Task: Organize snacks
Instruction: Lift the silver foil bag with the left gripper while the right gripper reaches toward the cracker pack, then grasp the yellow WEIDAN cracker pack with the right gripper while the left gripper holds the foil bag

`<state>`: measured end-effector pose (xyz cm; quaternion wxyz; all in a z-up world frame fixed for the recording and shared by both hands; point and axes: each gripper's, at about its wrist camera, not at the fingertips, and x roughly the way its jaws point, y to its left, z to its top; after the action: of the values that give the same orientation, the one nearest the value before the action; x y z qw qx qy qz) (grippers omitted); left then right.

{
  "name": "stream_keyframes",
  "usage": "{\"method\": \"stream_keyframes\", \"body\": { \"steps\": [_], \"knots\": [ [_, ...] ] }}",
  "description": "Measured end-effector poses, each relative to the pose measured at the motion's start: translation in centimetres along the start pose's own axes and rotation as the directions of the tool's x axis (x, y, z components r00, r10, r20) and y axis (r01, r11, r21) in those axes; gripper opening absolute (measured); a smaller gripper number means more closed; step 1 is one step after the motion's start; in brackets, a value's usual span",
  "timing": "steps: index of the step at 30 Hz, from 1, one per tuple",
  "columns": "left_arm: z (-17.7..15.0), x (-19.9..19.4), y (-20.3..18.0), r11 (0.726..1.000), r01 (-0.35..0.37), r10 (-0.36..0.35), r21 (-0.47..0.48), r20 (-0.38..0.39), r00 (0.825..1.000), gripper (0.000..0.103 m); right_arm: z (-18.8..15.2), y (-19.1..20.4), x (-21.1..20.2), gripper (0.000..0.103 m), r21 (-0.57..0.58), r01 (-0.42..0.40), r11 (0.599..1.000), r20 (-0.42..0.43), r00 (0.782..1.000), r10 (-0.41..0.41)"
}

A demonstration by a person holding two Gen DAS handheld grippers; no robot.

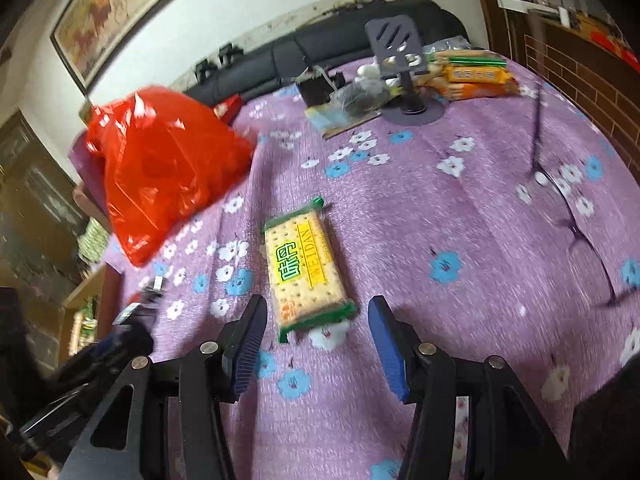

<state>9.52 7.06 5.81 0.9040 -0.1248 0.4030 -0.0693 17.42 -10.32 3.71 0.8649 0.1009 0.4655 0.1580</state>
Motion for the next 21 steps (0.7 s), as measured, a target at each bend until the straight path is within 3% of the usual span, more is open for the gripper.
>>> {"method": "stream_keyframes", "body": {
  "steps": [5, 11, 15, 19, 21],
  "knots": [
    [0.2, -0.6, 1.0, 1.0, -0.016, 0.017, -0.016, 0.015, 1.0, 0.057, 2.3, 1.6, 3.3, 0.057, -0.082, 0.105, 0.991, -0.063, 0.992, -0.11],
    [0.1, -0.6, 0.8, 1.0, -0.016, 0.017, -0.008, 0.011, 1.0, 0.057, 1.4, 2.8, 5.0, 0.058, -0.155, 0.086, 0.984, -0.098, 0.99, -0.102],
    [0.0, -0.4, 0.5, 0.999, -0.032, 0.032, 0.012, 0.011, 0.999, 0.057, -0.3, 4.1, 4.5, 0.05, -0.248, 0.159, 0.956, -0.036, 0.984, -0.173],
    [0.1, -0.5, 0.6, 0.999, -0.043, 0.043, 0.01, 0.02, 0.999, 0.057, -1.6, 3.7, 2.5, 0.05, -0.207, 0.148, 0.967, -0.013, 0.988, -0.154],
    [0.0, -0.7, 0.4, 0.998, -0.059, 0.058, 0.018, 0.034, 0.998, 0.057, -2.0, 3.5, 1.0, 0.05, -0.179, 0.105, 0.978, 0.024, 0.994, -0.102]
  ]
}}
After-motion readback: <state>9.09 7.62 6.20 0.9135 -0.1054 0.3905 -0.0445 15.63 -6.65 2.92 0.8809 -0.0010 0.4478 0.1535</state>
